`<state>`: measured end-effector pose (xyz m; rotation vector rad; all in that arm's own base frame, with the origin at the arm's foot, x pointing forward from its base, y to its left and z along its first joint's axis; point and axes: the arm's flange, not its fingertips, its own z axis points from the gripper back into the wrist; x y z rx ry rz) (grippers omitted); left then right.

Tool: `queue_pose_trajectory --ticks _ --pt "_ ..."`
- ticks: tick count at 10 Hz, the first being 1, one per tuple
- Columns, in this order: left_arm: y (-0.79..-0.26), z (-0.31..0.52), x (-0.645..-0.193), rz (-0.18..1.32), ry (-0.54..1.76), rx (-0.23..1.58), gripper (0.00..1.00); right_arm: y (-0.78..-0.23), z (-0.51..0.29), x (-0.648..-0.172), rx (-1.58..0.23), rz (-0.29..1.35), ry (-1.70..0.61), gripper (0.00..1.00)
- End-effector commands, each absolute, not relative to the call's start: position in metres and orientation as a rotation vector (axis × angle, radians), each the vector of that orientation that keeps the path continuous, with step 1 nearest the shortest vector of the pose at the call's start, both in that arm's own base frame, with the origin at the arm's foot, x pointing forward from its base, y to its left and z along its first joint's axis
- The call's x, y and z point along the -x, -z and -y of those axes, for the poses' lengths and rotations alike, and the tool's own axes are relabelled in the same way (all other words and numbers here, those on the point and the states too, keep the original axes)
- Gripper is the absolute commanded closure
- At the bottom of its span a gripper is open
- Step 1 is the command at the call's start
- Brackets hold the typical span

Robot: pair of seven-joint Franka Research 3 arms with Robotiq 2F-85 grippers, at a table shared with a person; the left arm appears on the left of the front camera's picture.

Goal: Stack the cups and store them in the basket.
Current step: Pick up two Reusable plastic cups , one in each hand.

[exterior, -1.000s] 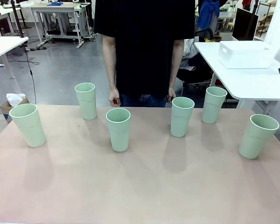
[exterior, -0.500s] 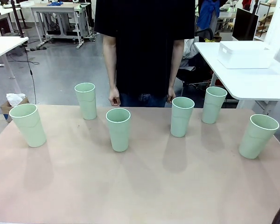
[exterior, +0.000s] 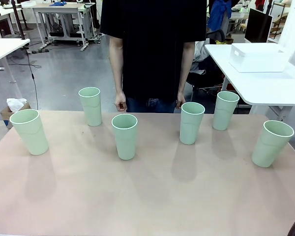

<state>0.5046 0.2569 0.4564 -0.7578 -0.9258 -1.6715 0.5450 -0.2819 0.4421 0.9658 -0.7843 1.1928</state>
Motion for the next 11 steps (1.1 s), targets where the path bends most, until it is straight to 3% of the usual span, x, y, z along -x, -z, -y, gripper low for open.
queue_pose_trajectory --ticks 1,3,7,11 --pt "-0.439 -0.261 -0.533 0.911 1.670 0.812 0.00 -0.418 0.283 -0.551 -1.005 0.810 -1.229 0.00" --pt "-0.407 -0.279 -0.556 0.922 1.668 0.926 0.00 -0.382 0.294 -0.551 -1.022 0.888 -1.310 0.00" --pt "-0.368 -0.279 -0.576 0.968 1.721 0.991 0.00 -0.311 0.288 -0.544 -1.132 0.923 -1.388 0.00" --pt "-0.336 -0.274 -0.566 0.998 1.709 1.067 0.00 -0.270 0.270 -0.535 -1.221 0.925 -1.345 0.00"
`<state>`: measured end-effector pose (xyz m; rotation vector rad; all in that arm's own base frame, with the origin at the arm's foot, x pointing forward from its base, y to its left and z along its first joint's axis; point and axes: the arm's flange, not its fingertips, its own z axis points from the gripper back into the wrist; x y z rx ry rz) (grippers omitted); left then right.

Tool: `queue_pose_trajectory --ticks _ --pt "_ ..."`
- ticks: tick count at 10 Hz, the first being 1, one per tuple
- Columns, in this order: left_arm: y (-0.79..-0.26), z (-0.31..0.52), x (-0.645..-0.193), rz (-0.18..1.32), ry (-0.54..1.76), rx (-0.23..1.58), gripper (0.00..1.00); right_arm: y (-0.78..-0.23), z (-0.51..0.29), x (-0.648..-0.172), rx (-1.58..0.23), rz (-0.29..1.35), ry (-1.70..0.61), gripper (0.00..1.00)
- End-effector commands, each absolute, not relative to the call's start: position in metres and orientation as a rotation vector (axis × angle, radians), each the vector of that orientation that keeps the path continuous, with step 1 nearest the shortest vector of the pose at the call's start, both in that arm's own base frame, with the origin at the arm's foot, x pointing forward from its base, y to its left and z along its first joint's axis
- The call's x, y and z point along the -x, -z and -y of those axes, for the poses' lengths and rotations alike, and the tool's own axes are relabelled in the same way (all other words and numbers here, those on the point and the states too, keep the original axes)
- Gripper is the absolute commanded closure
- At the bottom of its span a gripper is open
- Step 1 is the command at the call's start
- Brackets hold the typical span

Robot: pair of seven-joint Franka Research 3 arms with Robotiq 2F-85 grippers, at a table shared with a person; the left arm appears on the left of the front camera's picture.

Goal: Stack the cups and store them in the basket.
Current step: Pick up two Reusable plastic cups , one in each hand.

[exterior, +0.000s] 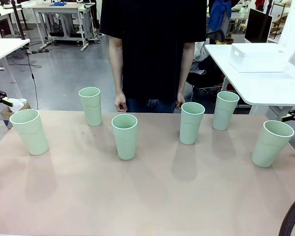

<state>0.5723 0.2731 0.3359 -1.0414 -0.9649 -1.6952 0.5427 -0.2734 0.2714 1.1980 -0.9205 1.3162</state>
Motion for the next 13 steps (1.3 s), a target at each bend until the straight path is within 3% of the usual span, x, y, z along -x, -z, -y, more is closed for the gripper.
queue_pose_trajectory --ticks 1,11,13 --pt "-0.331 -0.271 -0.564 0.989 1.708 1.090 0.00 -0.264 0.265 -0.531 -1.232 0.918 -1.346 0.00" --pt "-0.294 -0.231 -0.572 1.013 1.611 1.185 0.00 -0.227 0.240 -0.529 -1.224 0.985 -1.322 0.00" --pt "-0.291 -0.239 -0.573 0.979 1.650 1.185 0.00 -0.236 0.253 -0.531 -1.262 0.933 -1.297 0.00"
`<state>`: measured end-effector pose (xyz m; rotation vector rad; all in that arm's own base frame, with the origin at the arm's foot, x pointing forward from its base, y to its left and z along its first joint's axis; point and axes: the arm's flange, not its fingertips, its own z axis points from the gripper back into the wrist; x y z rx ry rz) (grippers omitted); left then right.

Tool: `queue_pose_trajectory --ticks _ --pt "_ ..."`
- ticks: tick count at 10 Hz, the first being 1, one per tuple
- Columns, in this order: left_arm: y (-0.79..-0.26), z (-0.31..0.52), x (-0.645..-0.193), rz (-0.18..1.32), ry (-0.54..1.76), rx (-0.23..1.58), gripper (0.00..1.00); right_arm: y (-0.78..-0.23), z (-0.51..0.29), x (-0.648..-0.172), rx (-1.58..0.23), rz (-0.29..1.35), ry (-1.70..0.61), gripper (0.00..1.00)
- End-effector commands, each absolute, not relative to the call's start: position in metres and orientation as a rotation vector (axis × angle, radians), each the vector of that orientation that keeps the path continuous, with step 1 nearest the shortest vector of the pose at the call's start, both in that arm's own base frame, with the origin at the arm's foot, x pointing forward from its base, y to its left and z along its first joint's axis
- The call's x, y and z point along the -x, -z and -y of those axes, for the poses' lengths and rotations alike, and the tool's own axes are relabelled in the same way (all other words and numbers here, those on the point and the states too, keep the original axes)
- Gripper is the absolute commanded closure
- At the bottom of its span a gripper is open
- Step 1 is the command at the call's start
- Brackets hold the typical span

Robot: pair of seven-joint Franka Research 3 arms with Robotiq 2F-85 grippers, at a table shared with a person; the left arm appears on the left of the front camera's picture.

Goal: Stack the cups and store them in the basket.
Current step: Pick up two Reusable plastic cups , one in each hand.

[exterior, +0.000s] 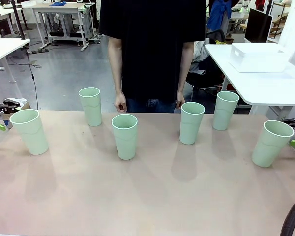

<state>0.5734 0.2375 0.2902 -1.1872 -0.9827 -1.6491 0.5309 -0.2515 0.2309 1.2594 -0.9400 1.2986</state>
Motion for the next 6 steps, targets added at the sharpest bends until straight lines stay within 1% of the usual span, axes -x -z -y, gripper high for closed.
queue_pose_trajectory --ticks 1,2,3,4,6 --pt "-0.291 -0.239 -0.573 0.979 1.650 1.185 0.00 -0.236 0.253 -0.531 -1.262 0.933 -1.297 0.00" --pt "-0.290 -0.238 -0.573 0.983 1.649 1.187 0.00 -0.231 0.252 -0.531 -1.259 0.940 -1.299 0.00" --pt "-0.287 -0.231 -0.578 1.010 1.597 1.282 0.00 -0.231 0.245 -0.527 -1.229 0.936 -1.333 0.00" --pt "-0.280 -0.227 -0.579 1.011 1.585 1.275 0.00 -0.226 0.238 -0.526 -1.207 0.944 -1.344 0.00" --pt "-0.274 -0.223 -0.578 1.038 1.584 1.286 0.00 -0.216 0.230 -0.525 -1.237 0.951 -1.328 0.00"
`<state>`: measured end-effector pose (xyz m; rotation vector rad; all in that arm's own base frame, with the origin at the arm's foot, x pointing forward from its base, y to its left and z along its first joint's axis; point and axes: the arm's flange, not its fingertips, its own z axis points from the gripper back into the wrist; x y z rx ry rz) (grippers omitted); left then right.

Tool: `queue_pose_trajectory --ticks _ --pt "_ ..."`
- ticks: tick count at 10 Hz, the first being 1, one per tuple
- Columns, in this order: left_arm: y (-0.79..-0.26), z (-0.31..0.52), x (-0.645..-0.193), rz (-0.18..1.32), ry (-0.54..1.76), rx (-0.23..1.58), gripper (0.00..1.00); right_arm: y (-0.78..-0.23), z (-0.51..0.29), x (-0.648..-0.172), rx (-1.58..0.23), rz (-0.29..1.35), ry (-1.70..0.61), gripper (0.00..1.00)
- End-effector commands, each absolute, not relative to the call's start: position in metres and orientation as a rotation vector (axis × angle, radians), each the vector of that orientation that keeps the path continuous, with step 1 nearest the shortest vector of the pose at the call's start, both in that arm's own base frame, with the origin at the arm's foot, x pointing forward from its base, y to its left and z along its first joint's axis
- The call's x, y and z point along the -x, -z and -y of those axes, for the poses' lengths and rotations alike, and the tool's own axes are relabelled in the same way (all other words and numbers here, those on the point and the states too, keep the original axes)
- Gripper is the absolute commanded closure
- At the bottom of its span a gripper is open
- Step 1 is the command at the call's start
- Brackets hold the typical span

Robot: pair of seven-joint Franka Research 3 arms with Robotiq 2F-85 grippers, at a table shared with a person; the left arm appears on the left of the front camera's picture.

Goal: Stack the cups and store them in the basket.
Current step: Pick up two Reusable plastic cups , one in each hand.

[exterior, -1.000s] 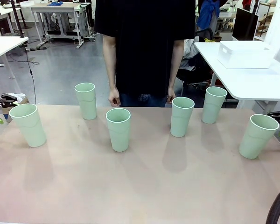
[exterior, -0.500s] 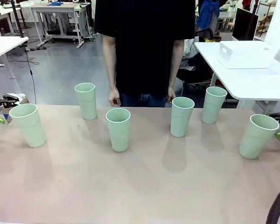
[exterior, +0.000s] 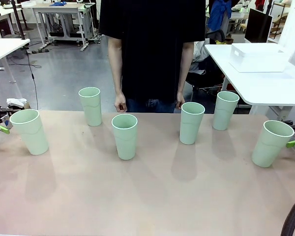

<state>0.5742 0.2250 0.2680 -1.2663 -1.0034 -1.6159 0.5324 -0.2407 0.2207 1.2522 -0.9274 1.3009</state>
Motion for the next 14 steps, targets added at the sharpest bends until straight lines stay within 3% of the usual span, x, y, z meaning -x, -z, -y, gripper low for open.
queue_pose_trajectory --ticks 1,14 --pt "-0.273 -0.223 -0.578 1.055 1.580 1.293 0.00 -0.214 0.227 -0.524 -1.234 0.961 -1.329 0.00" --pt "-0.251 -0.203 -0.566 1.043 1.563 1.370 0.00 -0.219 0.208 -0.502 -1.333 1.034 -1.309 0.00"
